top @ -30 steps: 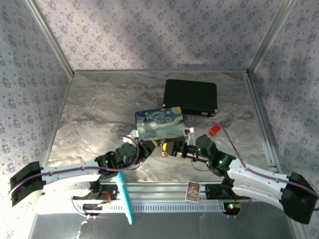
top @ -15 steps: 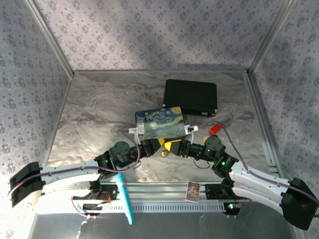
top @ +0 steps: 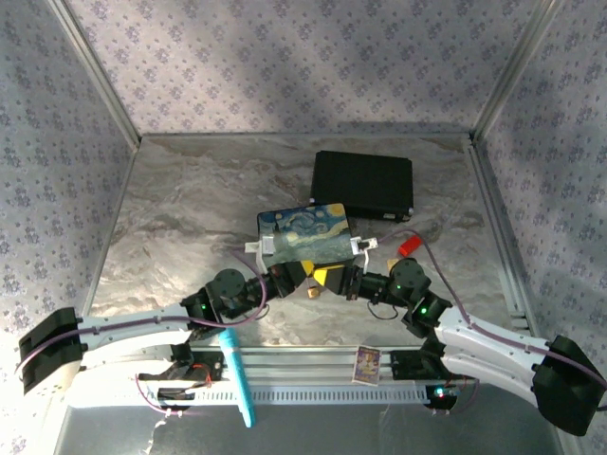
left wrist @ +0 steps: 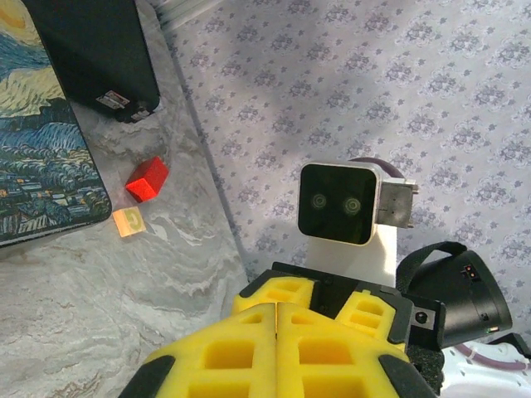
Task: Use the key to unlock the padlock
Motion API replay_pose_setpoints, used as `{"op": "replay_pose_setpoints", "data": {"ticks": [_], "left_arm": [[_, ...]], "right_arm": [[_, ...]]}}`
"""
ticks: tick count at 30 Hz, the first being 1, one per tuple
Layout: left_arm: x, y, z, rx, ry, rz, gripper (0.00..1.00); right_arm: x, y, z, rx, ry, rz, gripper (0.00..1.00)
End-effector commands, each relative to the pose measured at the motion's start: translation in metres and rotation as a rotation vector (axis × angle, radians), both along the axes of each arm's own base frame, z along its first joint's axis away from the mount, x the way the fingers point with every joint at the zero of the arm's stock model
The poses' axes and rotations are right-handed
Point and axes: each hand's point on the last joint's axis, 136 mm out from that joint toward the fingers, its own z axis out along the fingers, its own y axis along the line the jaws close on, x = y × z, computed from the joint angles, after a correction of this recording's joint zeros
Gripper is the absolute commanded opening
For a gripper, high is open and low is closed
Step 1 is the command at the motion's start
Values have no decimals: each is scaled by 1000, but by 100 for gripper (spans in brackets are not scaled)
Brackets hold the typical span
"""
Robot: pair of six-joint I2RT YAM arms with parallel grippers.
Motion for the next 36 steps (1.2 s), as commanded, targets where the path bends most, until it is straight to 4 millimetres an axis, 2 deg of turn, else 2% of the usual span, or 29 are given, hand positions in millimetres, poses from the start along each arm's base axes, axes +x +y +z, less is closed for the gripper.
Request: {"op": "replay_pose_setpoints", "data": {"ticks": [1, 4, 10, 12, 22, 24, 26, 28, 29, 32, 36], "left_arm": [[2, -3, 24, -46, -34, 11, 0], [3, -2, 24, -48, -30, 18, 0], [4, -1, 22, -62, -20, 25, 0], [5, -1, 21, -58, -17, 30, 0], [6, 0, 0, 10, 18, 41, 2], [9, 3, -8, 36, 35, 62, 33], [14, 10, -14, 62, 45, 102, 74], [18, 19, -17, 90, 45, 145, 92], [19, 22, -19, 112, 43, 160, 98], [22, 33, -23, 198, 48, 203, 99], [27, 49, -62, 461, 136, 271, 91]], "right_arm": [[-4, 1, 6, 22, -20, 17, 21], [-4, 1, 6, 27, -20, 15, 21], [-3, 1, 2, 21, -8, 11, 8], [-2, -1, 1, 21, -1, 2, 0], [4, -17, -10, 3, 39, -52, 0], [5, -19, -15, -16, 51, -56, 0], [7, -21, -25, -50, 78, -67, 0], [10, -23, -35, -83, 104, -83, 0], [11, -25, -41, -99, 116, -93, 0], [14, -30, -57, -148, 145, -120, 0], [22, -46, -90, -338, 199, -214, 0]]}}
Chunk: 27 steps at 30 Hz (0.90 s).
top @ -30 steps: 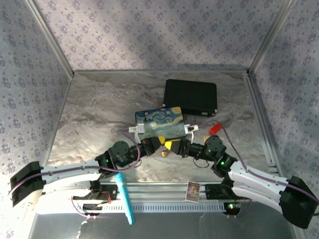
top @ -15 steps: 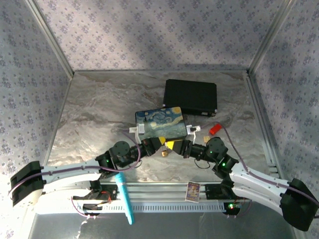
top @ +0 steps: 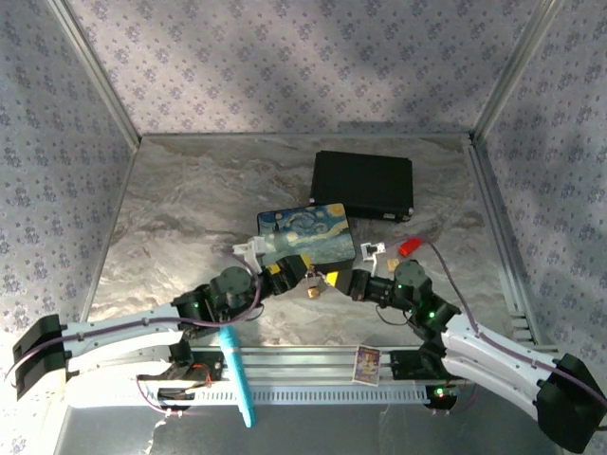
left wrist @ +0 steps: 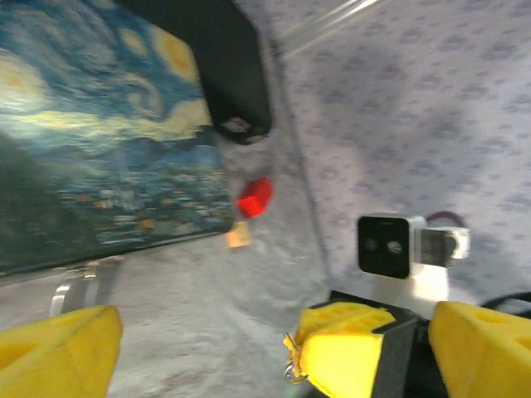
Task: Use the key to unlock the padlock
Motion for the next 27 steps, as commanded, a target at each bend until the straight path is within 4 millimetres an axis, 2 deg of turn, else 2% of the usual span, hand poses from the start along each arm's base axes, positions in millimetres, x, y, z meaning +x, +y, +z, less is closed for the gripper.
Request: {"op": "replay_pose_setpoints", "data": {"ticks": [1, 3, 6, 9, 13, 16, 19, 27], "left_arm": [[6, 20, -36, 279, 79, 75, 90], [6, 16, -53, 370, 105, 55, 87], [5, -5, -72, 397, 108, -15, 80], [7, -16, -89, 393, 115, -32, 75], [11, -20, -115, 411, 130, 0, 72], [14, -31, -120, 382, 106, -21, 71], [16, -37, -125, 434, 101, -33, 71], [12, -64, -151, 413, 147, -115, 69]], "right_arm": [[8, -21, -38, -214, 66, -91, 0], [12, -32, -52, -293, 95, -142, 0], [13, -42, -67, -356, 120, -182, 0], [13, -44, -73, -373, 133, -189, 0], [13, -47, -78, -388, 134, -195, 0], [13, -48, -80, -387, 134, -201, 0], [13, -48, -82, -386, 136, -201, 0], [12, -49, -86, -388, 141, -201, 0]]}}
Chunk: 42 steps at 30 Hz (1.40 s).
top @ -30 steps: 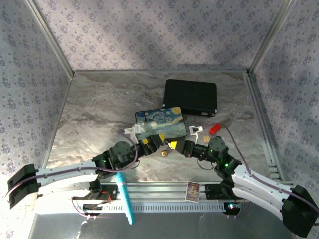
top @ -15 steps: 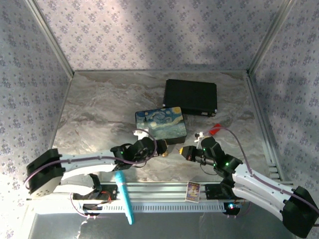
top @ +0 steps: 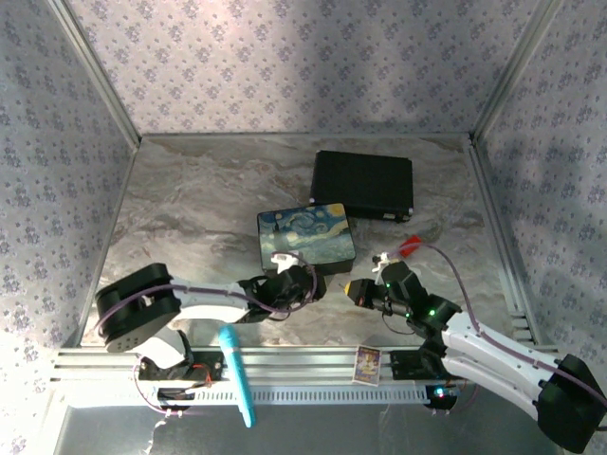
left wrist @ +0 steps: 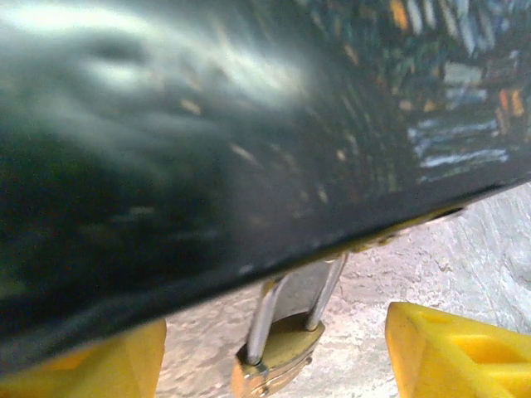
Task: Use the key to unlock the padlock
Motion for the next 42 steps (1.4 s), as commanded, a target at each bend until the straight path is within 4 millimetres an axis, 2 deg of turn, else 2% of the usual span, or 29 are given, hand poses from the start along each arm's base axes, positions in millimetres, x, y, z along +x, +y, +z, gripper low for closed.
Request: {"op": "replay_pose_setpoints", "data": {"ticks": [1, 4, 9, 13, 18, 21, 27, 35, 38, 42], "left_arm": [[-2, -25, 6, -87, 0, -64, 68], [-3, -28, -3, -69, 19, -64, 65], [-1, -23, -13, -51, 42, -25, 50], [0, -18, -16, -60, 46, 4, 43], [0, -16, -14, -90, 50, 24, 14], [-1, -17, -14, -103, 63, 30, 7], [0, -11, -18, -107, 85, 67, 0], [3, -19, -1, -416, 223, 119, 0], [4, -24, 3, -492, 244, 128, 0], [4, -24, 3, -505, 255, 146, 0]], "right_arm": [[2, -4, -5, -20, -11, -13, 0], [2, -5, -6, -21, -8, -17, 0], [1, -4, -12, -16, 9, -20, 0], [0, -2, -16, -9, 22, -19, 0], [-1, 6, -15, 31, 44, 0, 0], [0, 14, -14, 67, 96, 9, 0], [5, 18, -25, 79, 163, -5, 0], [3, 33, -20, 253, 284, 44, 0], [4, 30, -18, 275, 300, 49, 0], [5, 12, -20, 288, 317, 30, 0]]}}
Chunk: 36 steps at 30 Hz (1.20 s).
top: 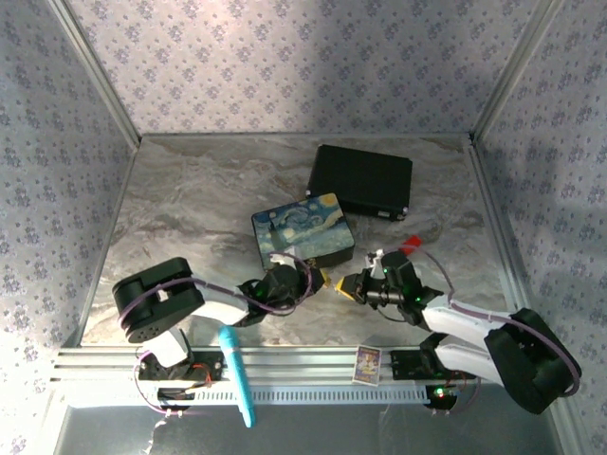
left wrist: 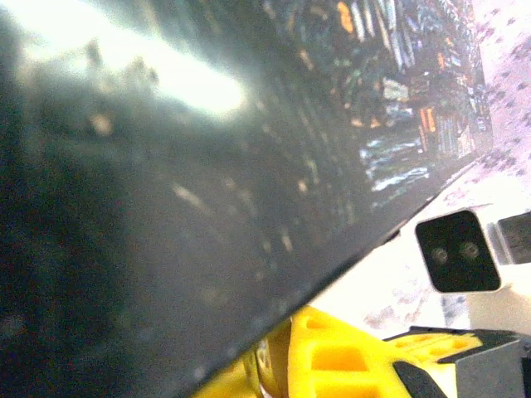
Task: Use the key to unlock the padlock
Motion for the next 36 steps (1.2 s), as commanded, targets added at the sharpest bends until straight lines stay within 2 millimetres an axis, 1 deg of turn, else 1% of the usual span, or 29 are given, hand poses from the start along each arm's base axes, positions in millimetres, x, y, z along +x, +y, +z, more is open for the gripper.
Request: {"op": "replay_pose_setpoints", "data": {"ticks": [1, 3, 5, 8, 10, 13, 15, 18, 20, 22, 24, 26, 29, 33, 36], "left_arm": [[-12, 3, -22, -111, 236, 46, 0], [-11, 1, -20, -125, 235, 47, 0], [-10, -2, -18, -131, 240, 46, 0], [-11, -1, -18, -107, 258, 54, 0], [-11, 5, -20, -46, 270, 67, 0], [-11, 21, -22, 95, 264, 97, 0], [-10, 29, -19, 96, 252, 118, 0], [-7, 33, -11, 62, 240, 126, 0], [-6, 33, -2, 57, 220, 115, 0], [-4, 36, 10, 92, 189, 105, 0], [-4, 48, 17, 201, 170, 113, 0], [-2, 58, 23, 237, 153, 123, 0], [-1, 60, 28, 183, 163, 113, 0], [-1, 59, 37, 71, 152, 127, 0], [-2, 60, 45, 68, 149, 126, 0]], "right_arm": [[-10, -10, 2, 56, 31, 42, 0], [-8, -14, 11, 100, 27, 67, 0], [-9, -12, 19, 118, 21, 109, 0], [-10, -11, 21, 116, 23, 141, 0], [-9, -9, 21, 120, 28, 158, 0], [-7, -8, 20, 105, 29, 169, 0], [-7, -7, 22, 104, 24, 174, 0], [-6, -5, 25, 110, 19, 177, 0], [-7, 1, 28, 117, 19, 197, 0], [-7, 7, 30, 121, 24, 218, 0], [-7, 10, 30, 118, 27, 228, 0], [-6, 12, 31, 114, 25, 230, 0], [-6, 18, 32, 110, 19, 227, 0], [-8, 39, 38, 162, 14, 231, 0], [-9, 52, 40, 180, 13, 244, 0]]}}
